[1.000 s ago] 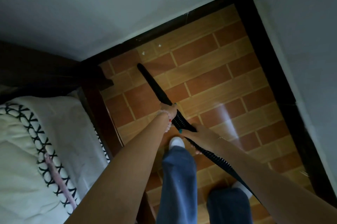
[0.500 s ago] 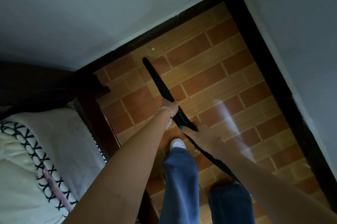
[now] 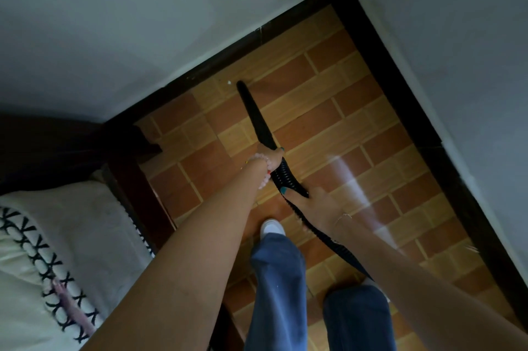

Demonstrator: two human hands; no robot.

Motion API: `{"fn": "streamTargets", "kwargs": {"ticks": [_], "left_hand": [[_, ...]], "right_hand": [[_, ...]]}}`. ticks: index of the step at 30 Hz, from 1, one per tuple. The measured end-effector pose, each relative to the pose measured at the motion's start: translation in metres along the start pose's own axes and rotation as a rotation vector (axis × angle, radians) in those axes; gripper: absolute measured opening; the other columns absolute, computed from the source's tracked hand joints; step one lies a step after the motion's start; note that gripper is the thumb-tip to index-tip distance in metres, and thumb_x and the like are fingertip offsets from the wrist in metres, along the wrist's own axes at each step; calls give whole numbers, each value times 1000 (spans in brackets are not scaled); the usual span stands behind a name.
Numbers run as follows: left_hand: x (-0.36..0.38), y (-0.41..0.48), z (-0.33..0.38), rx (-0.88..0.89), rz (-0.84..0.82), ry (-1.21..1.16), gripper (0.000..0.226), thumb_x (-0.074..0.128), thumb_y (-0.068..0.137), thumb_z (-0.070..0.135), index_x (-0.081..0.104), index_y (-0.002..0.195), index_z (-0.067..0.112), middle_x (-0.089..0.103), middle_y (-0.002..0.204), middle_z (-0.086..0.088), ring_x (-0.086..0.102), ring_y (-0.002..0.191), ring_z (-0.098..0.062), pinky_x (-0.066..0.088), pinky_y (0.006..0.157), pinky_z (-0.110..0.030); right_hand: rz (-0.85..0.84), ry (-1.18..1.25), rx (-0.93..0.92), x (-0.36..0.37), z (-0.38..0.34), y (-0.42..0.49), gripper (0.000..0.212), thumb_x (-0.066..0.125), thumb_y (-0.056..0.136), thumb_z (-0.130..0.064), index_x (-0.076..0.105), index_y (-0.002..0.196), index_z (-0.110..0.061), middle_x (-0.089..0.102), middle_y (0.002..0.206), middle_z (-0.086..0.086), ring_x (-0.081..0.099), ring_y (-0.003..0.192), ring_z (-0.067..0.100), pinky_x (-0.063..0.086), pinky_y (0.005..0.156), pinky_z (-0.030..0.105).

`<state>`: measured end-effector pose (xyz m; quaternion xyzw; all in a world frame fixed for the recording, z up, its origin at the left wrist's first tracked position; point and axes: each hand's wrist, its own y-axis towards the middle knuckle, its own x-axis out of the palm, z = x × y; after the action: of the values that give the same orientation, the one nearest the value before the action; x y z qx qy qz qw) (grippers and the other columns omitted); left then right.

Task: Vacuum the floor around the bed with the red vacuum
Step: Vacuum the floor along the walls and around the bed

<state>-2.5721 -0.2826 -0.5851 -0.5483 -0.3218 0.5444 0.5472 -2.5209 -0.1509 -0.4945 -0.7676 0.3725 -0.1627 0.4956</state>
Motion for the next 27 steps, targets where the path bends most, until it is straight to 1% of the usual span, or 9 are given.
{"fn": "streamTargets", "kwargs": {"ticks": [2,5,7,10,13,19,22,25,27], "left_hand": [[3,1,3,38,19,33,39,47,97,30,51,122,0,59,110,-16,51,71,-20,38,52,-25],[5,-2,3,20,17,44,41,48,97,31,50,123,0,60,106,-15,56,75,-24,45,65,-30],[5,-2,2,-15,17,20,38,49,96,34,50,115,2,58,93,-11,55,72,-23,46,67,-31],[1,-2,-1,-86,50,-7,26,48,97,33,51,101,8,49,72,-7,46,57,-18,43,55,-29],[-2,2,-8,-143,74,-37,27,49,96,32,53,83,9,49,66,-7,46,54,-18,46,60,-30],[-5,0,-18,-45,90,43,32,51,94,32,51,108,4,47,70,-7,45,56,-16,42,54,-27],[-6,-2,-24,-38,66,59,36,51,93,34,52,110,2,56,79,-11,54,63,-22,53,69,-37],[-1,-13,-27,-12,25,71,47,51,92,37,50,123,1,61,107,-14,60,85,-27,52,78,-36],[5,-24,-27,8,-47,80,49,50,92,38,48,127,3,59,114,-14,59,97,-27,51,85,-36]], "right_hand": [[-7,-1,-6,-4,-1,-1,30,52,93,-40,54,93,-10,55,63,2,49,37,8,40,39,19],[-11,-25,-18,-6,0,-3,28,51,93,-41,52,86,-13,54,62,1,47,32,3,41,38,17],[-14,-33,-19,-5,0,-5,28,51,94,-41,51,84,-15,53,62,1,46,31,2,41,39,18],[-33,-22,-29,-6,-2,-4,34,51,93,-40,54,92,-6,53,62,3,46,32,4,41,39,19],[-57,-10,-39,-7,-4,-3,37,52,92,-41,55,94,-4,53,64,4,47,37,7,41,40,19],[-77,7,7,10,0,-7,30,51,93,-43,51,84,-15,54,59,0,49,38,11,41,40,20],[-85,9,15,13,0,-13,31,50,94,-42,53,88,-11,54,59,0,47,37,9,40,37,18],[-96,42,50,12,3,-24,40,50,93,-44,55,96,-5,55,60,1,50,41,13,43,41,21],[-109,96,91,11,7,-37,41,51,92,-45,56,93,-5,55,59,3,52,43,14,46,43,22]]}}
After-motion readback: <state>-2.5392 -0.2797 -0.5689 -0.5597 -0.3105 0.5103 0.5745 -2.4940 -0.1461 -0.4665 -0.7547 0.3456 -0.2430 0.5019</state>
